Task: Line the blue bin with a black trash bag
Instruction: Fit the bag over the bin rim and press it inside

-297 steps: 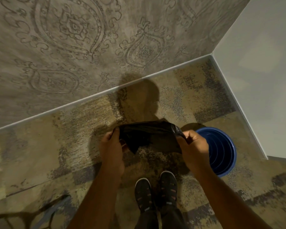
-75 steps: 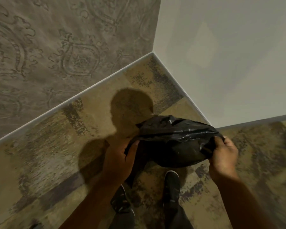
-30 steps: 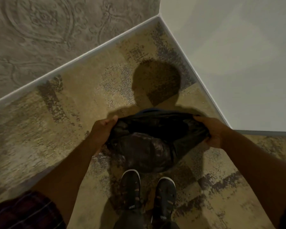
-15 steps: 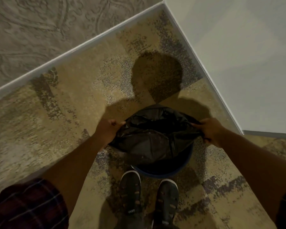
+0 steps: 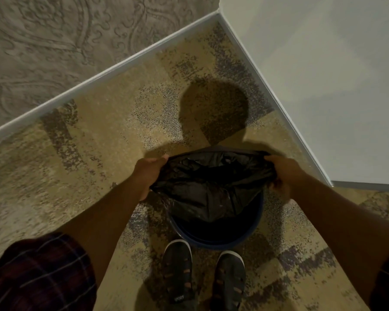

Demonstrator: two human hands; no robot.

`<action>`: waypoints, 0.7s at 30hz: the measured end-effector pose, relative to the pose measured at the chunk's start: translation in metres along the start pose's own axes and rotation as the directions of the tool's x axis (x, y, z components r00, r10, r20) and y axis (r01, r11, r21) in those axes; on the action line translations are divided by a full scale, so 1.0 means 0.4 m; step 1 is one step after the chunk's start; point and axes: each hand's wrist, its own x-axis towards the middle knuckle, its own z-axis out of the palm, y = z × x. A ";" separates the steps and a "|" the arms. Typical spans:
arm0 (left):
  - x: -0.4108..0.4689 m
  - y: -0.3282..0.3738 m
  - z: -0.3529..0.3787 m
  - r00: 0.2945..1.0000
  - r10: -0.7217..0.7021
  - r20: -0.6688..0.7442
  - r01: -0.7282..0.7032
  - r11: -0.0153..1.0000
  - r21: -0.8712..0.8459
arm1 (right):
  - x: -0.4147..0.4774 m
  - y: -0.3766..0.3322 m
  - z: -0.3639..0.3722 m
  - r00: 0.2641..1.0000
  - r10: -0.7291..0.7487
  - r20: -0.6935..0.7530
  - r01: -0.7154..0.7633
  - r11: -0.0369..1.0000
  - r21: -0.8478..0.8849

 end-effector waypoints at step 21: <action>-0.134 -0.088 -0.119 0.958 0.131 0.256 -0.217 0.913 0.344 | -0.107 0.150 -0.158 0.952 -0.087 0.293 0.145 0.972 -0.183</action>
